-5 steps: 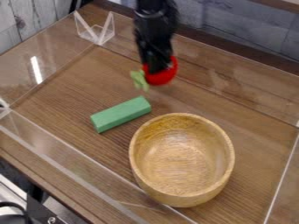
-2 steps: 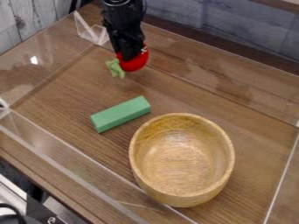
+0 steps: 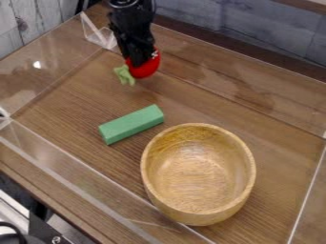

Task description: Move the red fruit to the left

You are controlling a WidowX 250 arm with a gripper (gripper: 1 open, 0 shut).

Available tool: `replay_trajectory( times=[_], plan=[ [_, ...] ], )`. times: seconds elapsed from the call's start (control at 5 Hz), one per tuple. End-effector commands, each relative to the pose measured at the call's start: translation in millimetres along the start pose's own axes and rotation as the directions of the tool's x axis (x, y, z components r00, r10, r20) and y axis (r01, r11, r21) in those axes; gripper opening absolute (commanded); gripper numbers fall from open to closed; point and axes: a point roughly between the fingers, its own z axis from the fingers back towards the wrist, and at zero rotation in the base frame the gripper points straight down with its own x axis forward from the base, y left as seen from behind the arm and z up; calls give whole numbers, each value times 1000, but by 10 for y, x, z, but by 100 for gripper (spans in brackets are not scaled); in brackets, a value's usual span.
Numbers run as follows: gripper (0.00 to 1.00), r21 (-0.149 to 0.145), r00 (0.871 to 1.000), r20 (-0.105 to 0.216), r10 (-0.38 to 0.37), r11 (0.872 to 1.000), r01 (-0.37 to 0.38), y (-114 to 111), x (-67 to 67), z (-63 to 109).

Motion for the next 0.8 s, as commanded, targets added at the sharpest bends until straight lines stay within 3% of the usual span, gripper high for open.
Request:
replay_trajectory(
  times=[0.0,0.2,0.4,0.6],
  plan=[
    [100,21,999,50,20,1000,-21,99,64,119],
    [100,7,998,56,34,999,-35,95,48,102],
    [0,3,998,53,43,999,-43,98,49,58],
    [0,-8,996,60,61,998,-61,88,50,53]
  ],
)
